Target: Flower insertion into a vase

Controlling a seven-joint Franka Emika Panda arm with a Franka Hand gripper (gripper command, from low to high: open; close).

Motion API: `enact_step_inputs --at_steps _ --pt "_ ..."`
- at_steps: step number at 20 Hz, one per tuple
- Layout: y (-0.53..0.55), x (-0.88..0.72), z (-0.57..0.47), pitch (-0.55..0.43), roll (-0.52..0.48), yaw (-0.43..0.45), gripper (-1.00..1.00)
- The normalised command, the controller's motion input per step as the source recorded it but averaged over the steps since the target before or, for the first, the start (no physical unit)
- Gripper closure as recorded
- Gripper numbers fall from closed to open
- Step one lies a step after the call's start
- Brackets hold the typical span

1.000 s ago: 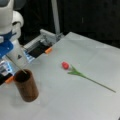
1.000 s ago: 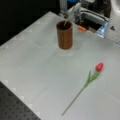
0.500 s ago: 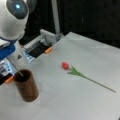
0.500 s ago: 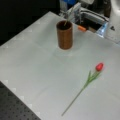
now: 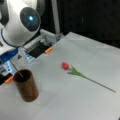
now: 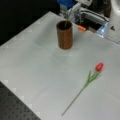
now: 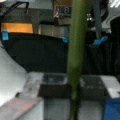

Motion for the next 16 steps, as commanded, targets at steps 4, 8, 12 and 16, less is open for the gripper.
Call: enact_step_inputs --at_steps 4,8,12,16 --pt "-0.06 0.38 -0.29 0.057 -0.032 -0.069 1.00" --pt "0.00 0.41 -0.29 0.061 -0.049 -0.112 1.00" --pt "0.04 0.39 -0.29 0.056 -0.037 -0.133 1.00" --pt "0.04 0.37 -0.29 0.037 -0.011 -0.118 1.00"
